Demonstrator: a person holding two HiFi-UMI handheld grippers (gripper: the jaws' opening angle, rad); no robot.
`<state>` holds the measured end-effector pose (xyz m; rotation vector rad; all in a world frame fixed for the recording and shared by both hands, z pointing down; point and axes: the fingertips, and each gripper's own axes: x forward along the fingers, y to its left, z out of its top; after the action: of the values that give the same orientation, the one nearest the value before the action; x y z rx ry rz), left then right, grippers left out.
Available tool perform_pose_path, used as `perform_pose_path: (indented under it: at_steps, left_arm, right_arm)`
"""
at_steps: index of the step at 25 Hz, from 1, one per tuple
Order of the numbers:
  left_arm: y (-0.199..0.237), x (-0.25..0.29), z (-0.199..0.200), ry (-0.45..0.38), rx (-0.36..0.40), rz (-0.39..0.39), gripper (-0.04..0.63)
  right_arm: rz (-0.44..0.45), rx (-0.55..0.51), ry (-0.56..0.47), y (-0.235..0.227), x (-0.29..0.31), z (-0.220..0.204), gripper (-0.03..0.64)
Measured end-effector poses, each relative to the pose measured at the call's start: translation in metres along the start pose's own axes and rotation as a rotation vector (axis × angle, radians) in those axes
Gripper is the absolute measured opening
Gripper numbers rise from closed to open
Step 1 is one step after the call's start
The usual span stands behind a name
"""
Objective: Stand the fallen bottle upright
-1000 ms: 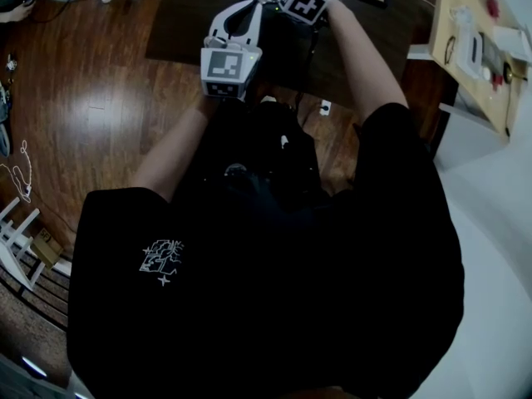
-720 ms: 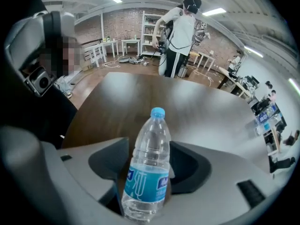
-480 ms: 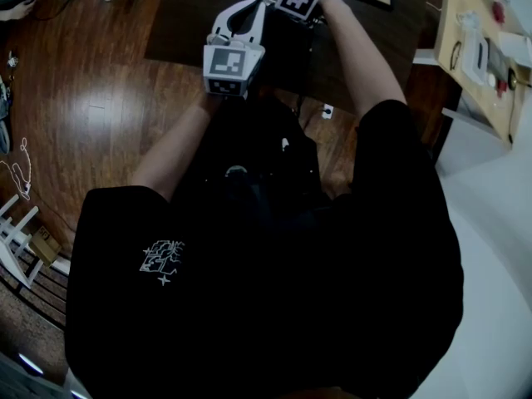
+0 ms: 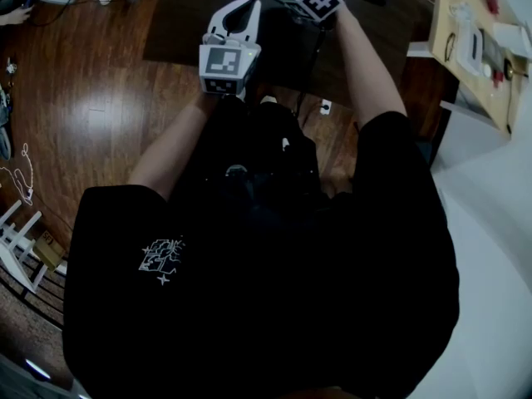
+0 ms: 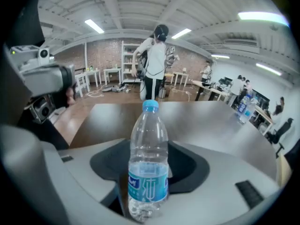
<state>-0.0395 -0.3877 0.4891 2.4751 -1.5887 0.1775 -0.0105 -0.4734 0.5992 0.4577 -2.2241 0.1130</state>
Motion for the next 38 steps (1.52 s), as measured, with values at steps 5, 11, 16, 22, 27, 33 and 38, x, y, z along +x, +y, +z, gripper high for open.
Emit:
perform_pose_path:
  at_steps: [5, 11, 16, 22, 27, 33, 38]
  left_arm:
    - [-0.006, 0.003, 0.008, -0.001, 0.003, -0.010, 0.000]
    - [-0.013, 0.010, 0.007, -0.010, -0.004, -0.010, 0.000]
    - [-0.015, 0.013, 0.007, -0.043, -0.007, -0.005, 0.000]
    - [-0.012, 0.014, -0.010, -0.040, -0.009, 0.005, 0.000]
    - [-0.015, 0.012, -0.019, -0.031, -0.003, -0.001, 0.000]
    - [-0.023, 0.009, -0.024, -0.029, 0.009, -0.011, 0.000]
    - [-0.023, 0.007, -0.033, -0.012, 0.013, -0.010, 0.000]
  right_arm:
    - [-0.065, 0.193, -0.234, -0.013, -0.029, 0.024, 0.272]
    - [-0.276, 0.367, -0.538, -0.035, -0.060, 0.039, 0.273]
    - [-0.528, 0.392, -0.715, -0.038, -0.082, 0.036, 0.273]
    - [-0.653, 0.374, -0.767, -0.023, -0.087, 0.022, 0.275]
    - [-0.687, 0.374, -0.788, -0.012, -0.089, 0.010, 0.275]
    - [-0.694, 0.390, -0.770, -0.001, -0.081, -0.010, 0.281]
    - [-0.702, 0.404, -0.771, 0.006, -0.080, -0.018, 0.287]
